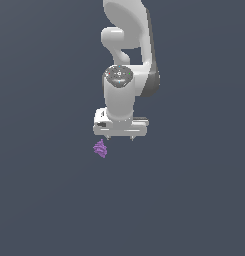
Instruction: Pick up the object and move it to a goal position.
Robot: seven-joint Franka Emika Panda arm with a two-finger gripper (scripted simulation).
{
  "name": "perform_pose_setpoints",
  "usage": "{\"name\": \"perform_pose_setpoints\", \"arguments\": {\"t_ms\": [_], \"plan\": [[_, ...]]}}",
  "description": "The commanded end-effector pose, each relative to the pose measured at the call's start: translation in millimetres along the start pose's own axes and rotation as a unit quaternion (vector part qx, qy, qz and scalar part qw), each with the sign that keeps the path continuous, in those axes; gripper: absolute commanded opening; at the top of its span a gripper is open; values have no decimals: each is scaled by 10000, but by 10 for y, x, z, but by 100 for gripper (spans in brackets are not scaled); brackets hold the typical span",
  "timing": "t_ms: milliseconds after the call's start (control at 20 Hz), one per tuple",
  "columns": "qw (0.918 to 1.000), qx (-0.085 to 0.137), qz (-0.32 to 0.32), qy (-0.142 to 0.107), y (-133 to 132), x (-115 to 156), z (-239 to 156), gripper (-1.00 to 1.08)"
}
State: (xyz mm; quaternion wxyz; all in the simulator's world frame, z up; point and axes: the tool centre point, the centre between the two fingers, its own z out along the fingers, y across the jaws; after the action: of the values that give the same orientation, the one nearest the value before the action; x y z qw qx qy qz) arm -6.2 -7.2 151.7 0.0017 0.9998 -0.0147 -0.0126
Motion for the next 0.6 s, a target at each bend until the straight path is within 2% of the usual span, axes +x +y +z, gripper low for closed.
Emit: {"name": "perform_pose_setpoints", "arguments": {"t_ms": [0, 550], "plan": [[10000, 0, 0, 0, 0, 0, 0, 100], [9997, 67, -227, -19, -269, -37, -127, 100]]}}
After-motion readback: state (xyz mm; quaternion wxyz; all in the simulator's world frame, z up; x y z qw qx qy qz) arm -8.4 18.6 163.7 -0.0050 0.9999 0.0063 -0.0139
